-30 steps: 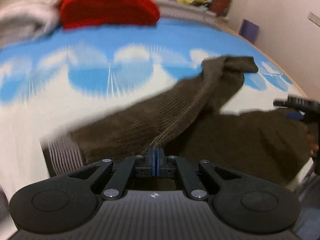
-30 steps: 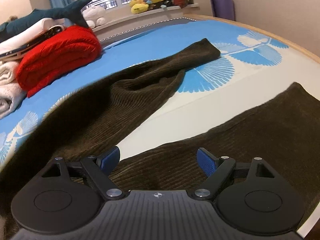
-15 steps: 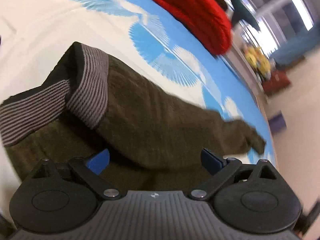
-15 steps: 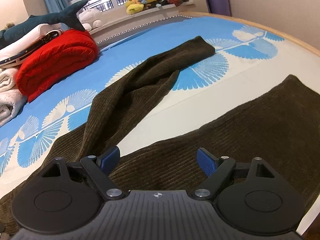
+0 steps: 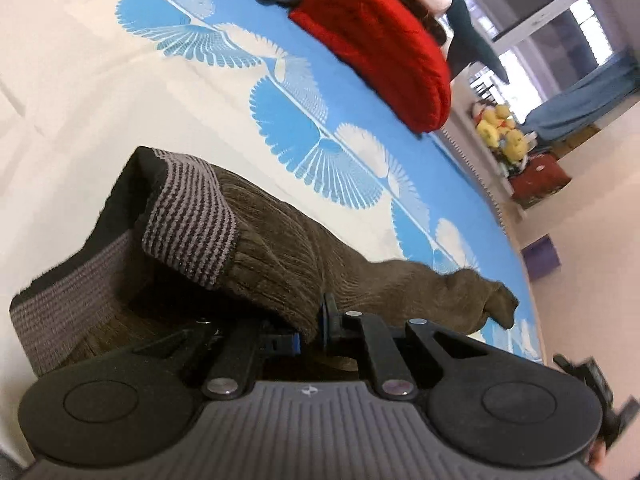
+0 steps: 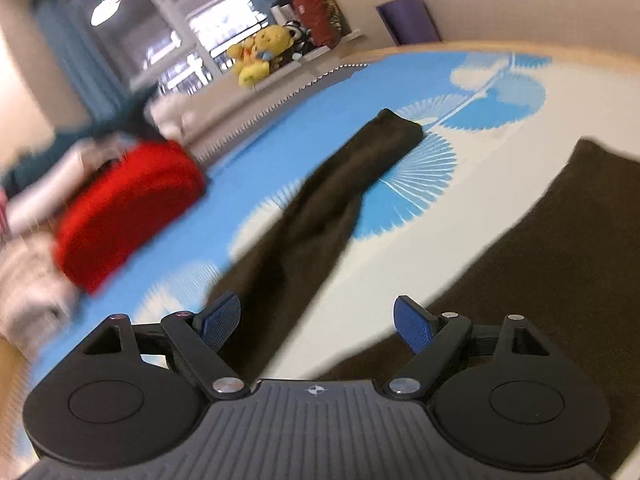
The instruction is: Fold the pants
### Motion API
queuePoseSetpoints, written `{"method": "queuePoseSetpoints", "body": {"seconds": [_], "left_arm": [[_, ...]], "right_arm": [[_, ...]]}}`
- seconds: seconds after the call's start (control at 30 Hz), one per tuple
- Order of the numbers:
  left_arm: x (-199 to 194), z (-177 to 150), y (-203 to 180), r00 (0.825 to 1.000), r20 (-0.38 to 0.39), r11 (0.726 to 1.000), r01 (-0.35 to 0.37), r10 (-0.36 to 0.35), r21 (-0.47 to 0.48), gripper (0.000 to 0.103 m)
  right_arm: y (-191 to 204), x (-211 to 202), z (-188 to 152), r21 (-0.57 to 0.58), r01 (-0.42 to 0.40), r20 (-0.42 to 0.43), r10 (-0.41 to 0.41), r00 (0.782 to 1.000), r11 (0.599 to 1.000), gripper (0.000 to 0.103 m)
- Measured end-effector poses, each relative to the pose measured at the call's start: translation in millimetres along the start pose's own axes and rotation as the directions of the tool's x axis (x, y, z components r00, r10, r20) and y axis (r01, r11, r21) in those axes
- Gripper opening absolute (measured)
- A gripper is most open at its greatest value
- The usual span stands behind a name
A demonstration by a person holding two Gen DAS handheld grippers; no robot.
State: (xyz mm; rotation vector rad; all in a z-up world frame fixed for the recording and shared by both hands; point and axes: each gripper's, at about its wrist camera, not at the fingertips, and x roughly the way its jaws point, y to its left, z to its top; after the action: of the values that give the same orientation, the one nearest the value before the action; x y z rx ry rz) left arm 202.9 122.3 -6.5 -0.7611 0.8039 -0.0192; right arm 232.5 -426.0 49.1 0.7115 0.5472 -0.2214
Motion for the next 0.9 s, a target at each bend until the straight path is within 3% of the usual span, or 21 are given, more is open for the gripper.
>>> {"method": "queuePoseSetpoints", "body": {"seconds": [0.13,0.33,0.43,0.53,0.57,0.63,0.67,0.7,0.83,0.9], "left_arm": [[18.4,7.8,21.4,0.995,-0.099,0.994,-0.008,-0.003,-0.112,0.010],[31.2,13.5,19.0,0.994,-0.111,0.997,-0.027,0.018,-0.077,0.010],[37.6,14.1,21.8,0.991,-0.131,0.996,-0.040,0.030,-0.076,0.010],[40.5,13.8,22.9,0.989,-0.141,0.997,-0.046,0.037,-0.065,0.010],[41.3,14.6,22.5,0.989,-0.140,0.997,-0.046,0.038,-0.059,0.010],[39.3,17.5,21.1,0.991,-0.127,0.998,-0.035,0.028,-0.051,0.010],[37.9,20.8,19.5,0.993,-0.113,0.998,-0.020,0.014,-0.053,0.010],[34.4,25.4,17.5,0.996,-0.092,0.999,0.001,-0.006,-0.054,0.010],[12.2,51.9,-2.4,0.993,0.065,0.994,0.105,-0.102,-0.043,0.010],[-0.5,59.5,-7.7,0.984,0.112,0.986,0.148,-0.139,-0.079,0.010]], "right_arm": [[-4.7,67.4,55.4,0.126,-0.040,-0.061,0.048,0.997,0.991,0.082],[14.2,182.0,105.5,0.226,0.044,-0.094,-0.023,0.995,0.973,0.079],[25.8,228.4,114.7,0.196,0.100,-0.090,-0.084,0.992,0.975,0.079],[40.7,262.1,118.7,0.078,0.164,-0.068,-0.159,0.985,0.983,0.079],[43.1,271.5,118.0,0.045,0.201,-0.062,-0.198,0.978,0.979,0.074],[47.1,289.1,115.7,-0.040,0.286,-0.084,-0.288,0.954,0.957,0.019],[49.2,292.2,115.3,-0.075,0.321,-0.090,-0.327,0.941,0.944,0.011],[51.7,287.4,117.1,-0.078,0.328,-0.071,-0.334,0.940,0.941,0.011],[69.2,233.5,154.3,-0.038,0.300,0.032,-0.299,0.954,0.953,0.010],[74.9,185.5,182.8,0.005,0.240,0.071,-0.240,0.968,0.971,0.010]]}}
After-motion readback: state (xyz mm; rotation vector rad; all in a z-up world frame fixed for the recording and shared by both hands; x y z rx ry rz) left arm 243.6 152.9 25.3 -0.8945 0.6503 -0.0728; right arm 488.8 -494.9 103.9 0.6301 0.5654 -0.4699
